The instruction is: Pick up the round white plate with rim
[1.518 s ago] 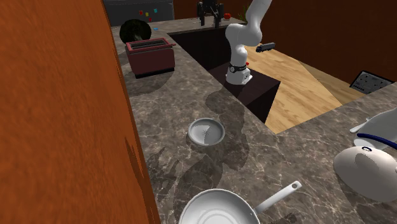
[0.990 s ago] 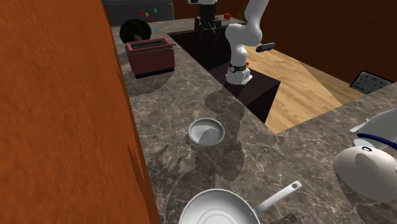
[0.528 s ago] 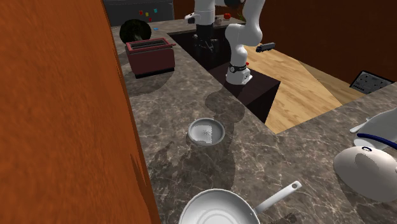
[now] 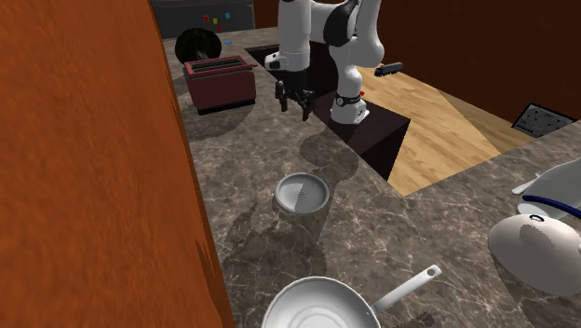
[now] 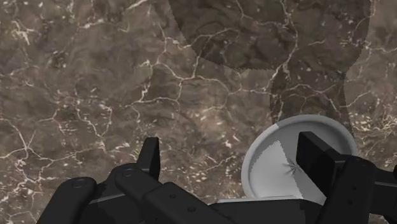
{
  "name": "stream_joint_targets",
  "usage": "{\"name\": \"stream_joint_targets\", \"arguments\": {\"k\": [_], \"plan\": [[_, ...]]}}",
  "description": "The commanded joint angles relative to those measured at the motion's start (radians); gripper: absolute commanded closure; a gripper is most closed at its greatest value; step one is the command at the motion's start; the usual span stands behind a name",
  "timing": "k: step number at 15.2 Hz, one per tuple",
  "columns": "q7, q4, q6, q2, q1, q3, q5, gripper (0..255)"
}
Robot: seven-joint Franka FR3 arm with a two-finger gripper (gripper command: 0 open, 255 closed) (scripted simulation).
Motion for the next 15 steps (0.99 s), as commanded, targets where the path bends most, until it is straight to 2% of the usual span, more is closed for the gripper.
{"name": "stream_joint_targets", "arguments": {"k": [1, 7, 13, 15], "plan": [[0.024, 0.037, 0.037, 0.072, 0.006, 0.013, -0.014, 0], [0.1, 0.171, 0.13, 0.3, 0.032, 0.032, -0.076, 0], [0.167, 0.354, 0.177, 0.532, 0.078, 0.026, -0.142, 0], [0.173, 0.371, 0.189, 0.561, 0.084, 0.023, -0.149, 0]]}}
